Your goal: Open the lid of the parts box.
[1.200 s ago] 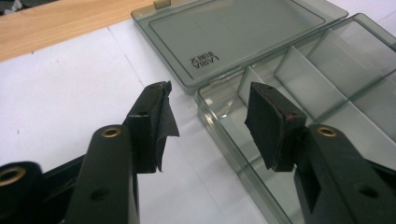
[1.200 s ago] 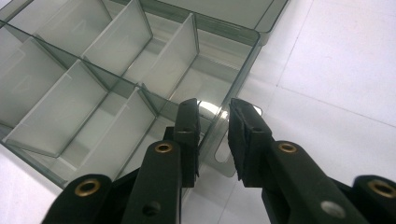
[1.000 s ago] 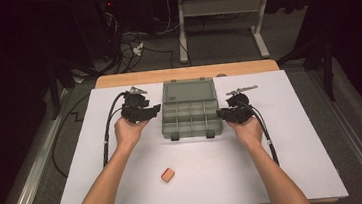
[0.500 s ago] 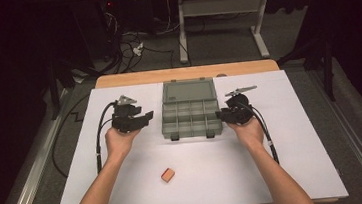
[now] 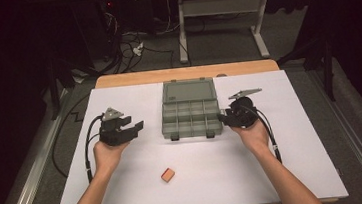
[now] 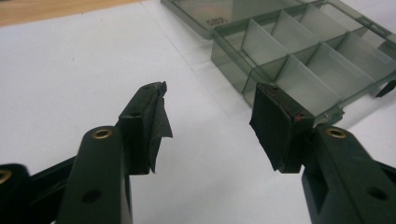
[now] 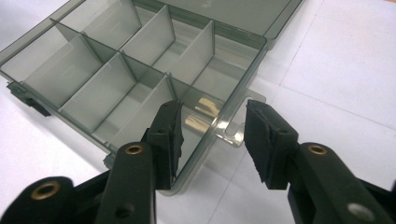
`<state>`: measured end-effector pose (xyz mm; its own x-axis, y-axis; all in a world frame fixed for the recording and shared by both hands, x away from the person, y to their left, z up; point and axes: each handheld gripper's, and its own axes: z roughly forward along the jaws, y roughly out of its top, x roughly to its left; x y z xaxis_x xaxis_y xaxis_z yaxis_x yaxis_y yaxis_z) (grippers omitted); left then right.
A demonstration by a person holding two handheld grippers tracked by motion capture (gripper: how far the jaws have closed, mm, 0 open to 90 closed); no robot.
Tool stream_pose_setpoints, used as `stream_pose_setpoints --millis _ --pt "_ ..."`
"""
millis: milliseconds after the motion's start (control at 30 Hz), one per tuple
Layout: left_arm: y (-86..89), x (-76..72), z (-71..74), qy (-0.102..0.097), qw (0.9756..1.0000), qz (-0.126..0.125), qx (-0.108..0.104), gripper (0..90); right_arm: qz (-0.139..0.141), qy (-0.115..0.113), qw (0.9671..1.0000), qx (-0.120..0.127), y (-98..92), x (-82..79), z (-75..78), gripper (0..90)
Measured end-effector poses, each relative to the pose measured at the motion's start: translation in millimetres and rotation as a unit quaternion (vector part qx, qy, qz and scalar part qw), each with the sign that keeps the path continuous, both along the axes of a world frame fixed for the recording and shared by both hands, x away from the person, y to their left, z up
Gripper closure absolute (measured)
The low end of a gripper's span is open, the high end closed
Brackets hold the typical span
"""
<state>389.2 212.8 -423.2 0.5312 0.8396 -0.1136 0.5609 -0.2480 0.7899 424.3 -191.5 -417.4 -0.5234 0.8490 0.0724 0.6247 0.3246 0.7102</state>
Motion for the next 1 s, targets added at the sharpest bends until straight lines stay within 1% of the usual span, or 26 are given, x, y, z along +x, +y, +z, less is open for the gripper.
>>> stream_pose_setpoints --millis 67,133,233,333,400,433,467,567,600,633,667,767,833,900,933,1000 --pt "2.7 -3.8 -2.5 -0.001 1.0 -0.001 -0.006 45.0 0.0 -0.003 1.0 0.004 -1.4 -2.3 -0.4 55.0" --pt "5.3 -7.3 -5.3 -0.003 0.9999 -0.001 -0.011 45.0 0.005 -0.003 1.0 0.003 -2.8 -4.6 -0.8 54.4" --pt "9.4 -12.7 -8.4 -0.004 0.9999 0.001 -0.015 44.9 0.008 -0.005 0.9999 0.003 -4.9 -8.0 -1.4 53.6" --pt "12.9 -17.7 -9.6 -0.002 0.9999 0.002 -0.014 44.6 0.009 -0.012 0.9999 0.008 -7.3 -11.7 -1.8 53.6" --pt "14.7 -21.8 -10.1 -0.006 0.9998 0.001 -0.019 44.3 0.011 -0.012 0.9998 0.009 -9.2 -13.4 -2.9 53.5" --pt "15.6 -23.7 -10.1 -0.008 0.9998 -0.001 -0.017 44.2 0.01 -0.012 0.9998 0.01 -10.2 -14.5 -4.0 53.4" --pt "15.8 -25.4 -10.5 -0.012 0.9997 -0.001 -0.02 44.2 0.008 -0.011 0.9998 0.012 -11.4 -15.8 -5.1 53.4" --pt "18.6 -31.0 -12.0 -0.014 0.9997 -0.004 -0.02 43.8 0.006 -0.011 0.9999 0.011 -16.6 -19.5 -7.6 53.2" --pt "19.1 -32.5 -12.2 -0.01 0.9998 -0.004 -0.017 43.7 0.002 -0.012 0.9998 0.013 -18.3 -20.6 -7.8 53.0" --pt "19.3 -33.9 -12.4 -0.012 0.9998 -0.003 -0.014 43.3 0.002 -0.014 0.9998 0.016 -20.4 -21.4 -7.6 52.8" --pt "20.1 -35.8 -13.0 -0.018 0.9997 -0.003 -0.013 43.2 0.001 -0.015 0.9997 0.019 -22.4 -22.5 -7.0 52.7" --pt "21.4 -39.7 -15.1 -0.019 0.9996 0.0 -0.019 42.9 -0.002 -0.016 0.9996 0.025 -27.3 -25.3 -6.6 52.6" --pt "21.8 -42.7 -17.0 -0.021 0.9995 0.001 -0.025 42.7 -0.003 -0.017 0.9996 0.024 -29.7 -27.4 -6.9 52.0" --pt "22.1 -44.9 -17.9 -0.017 0.9996 -0.002 -0.024 42.2 -0.006 -0.021 0.9995 0.022 -33.3 -31.0 -7.0 51.5" --pt "22.1 -47.0 -18.7 -0.023 0.9993 -0.001 -0.028 41.9 -0.009 -0.023 0.9994 0.024 -36.0 -33.5 -7.2 51.2" --pt "22.9 -50.7 -18.9 -0.026 0.9991 -0.003 -0.032 41.9 -0.011 -0.025 0.9993 0.023 -41.0 -36.7 -7.1 50.5"
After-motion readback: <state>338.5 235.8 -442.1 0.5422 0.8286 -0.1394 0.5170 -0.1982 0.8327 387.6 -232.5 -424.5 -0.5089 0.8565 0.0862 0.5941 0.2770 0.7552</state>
